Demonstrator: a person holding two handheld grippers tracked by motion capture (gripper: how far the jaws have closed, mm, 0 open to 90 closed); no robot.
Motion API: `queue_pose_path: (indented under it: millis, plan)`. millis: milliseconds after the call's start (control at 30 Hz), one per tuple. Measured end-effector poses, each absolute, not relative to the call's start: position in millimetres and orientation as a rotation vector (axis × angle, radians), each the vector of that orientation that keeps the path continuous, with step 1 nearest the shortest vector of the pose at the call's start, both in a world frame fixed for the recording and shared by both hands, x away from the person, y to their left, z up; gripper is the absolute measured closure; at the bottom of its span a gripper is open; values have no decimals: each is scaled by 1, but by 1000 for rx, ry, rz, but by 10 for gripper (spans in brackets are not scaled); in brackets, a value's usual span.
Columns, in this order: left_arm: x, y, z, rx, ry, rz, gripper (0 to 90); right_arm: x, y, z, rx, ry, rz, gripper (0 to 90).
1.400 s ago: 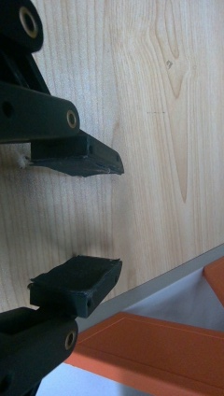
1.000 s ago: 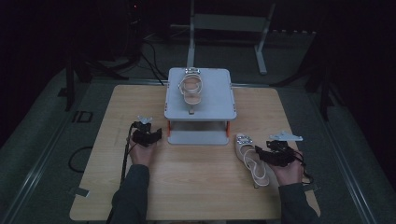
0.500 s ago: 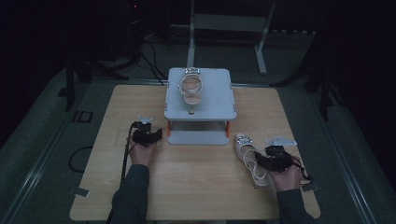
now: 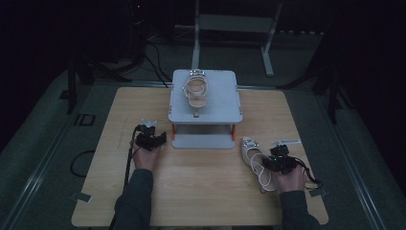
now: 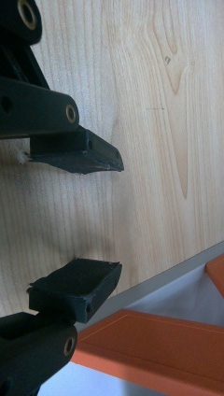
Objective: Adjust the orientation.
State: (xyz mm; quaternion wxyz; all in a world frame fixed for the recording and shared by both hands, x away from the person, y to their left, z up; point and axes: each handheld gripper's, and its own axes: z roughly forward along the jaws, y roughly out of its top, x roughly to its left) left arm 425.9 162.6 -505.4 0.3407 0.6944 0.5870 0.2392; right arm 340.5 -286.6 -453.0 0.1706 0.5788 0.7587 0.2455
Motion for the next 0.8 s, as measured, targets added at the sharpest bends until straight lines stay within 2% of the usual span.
queue_pose_path:
  millis: [167,800]
  plan:
    - [426,163,-505,1808,1527,623,450,342,-288,-454,1661,2161,676,787]
    - [426,158,-505,1842,1527,667,450,350,-292,-450,1888,2125,747,835]
